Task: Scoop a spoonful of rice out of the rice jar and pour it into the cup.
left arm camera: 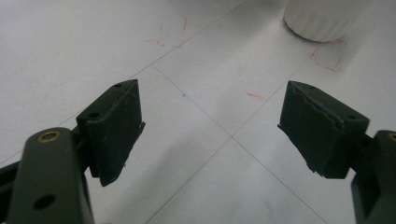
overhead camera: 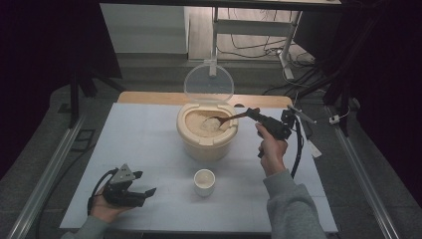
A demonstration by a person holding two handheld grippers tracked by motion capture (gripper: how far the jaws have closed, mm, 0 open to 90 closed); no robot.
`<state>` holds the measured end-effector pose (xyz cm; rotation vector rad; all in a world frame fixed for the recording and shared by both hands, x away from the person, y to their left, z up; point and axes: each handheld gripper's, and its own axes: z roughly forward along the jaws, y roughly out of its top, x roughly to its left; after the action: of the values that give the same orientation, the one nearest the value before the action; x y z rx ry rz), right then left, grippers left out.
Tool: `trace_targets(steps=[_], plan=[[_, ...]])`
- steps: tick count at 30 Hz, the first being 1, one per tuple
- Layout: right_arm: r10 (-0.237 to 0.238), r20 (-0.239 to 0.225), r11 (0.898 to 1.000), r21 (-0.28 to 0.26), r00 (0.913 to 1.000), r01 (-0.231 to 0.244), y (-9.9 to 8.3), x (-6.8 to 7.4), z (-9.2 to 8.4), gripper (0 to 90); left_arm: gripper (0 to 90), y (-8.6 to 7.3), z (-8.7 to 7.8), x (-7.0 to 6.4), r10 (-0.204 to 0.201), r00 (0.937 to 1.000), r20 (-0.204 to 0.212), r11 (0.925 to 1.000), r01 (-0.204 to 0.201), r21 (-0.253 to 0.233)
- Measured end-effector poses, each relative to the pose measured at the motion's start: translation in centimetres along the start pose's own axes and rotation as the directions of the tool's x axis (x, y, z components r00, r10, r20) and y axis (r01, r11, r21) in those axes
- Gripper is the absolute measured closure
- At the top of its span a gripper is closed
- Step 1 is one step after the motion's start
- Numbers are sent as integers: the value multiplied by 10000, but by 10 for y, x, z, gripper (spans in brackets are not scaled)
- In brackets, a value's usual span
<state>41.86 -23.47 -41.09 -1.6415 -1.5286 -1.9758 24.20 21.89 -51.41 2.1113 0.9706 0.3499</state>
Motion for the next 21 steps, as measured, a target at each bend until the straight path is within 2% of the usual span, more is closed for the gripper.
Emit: trace_targets(steps=[6,12,21], plan=[[363,-225,9993,14,9991,-363,1,-3,-2,835,211,0,0,0,30,10000,-15,10000,-30,33],[354,-260,9994,-1,9990,-354,1,-5,-3,835,211,0,0,0,34,10000,-21,10000,-33,46],[592,-414,9981,-158,9974,-599,3,-4,-8,835,211,0,1,0,43,10000,-21,10000,-43,49]])
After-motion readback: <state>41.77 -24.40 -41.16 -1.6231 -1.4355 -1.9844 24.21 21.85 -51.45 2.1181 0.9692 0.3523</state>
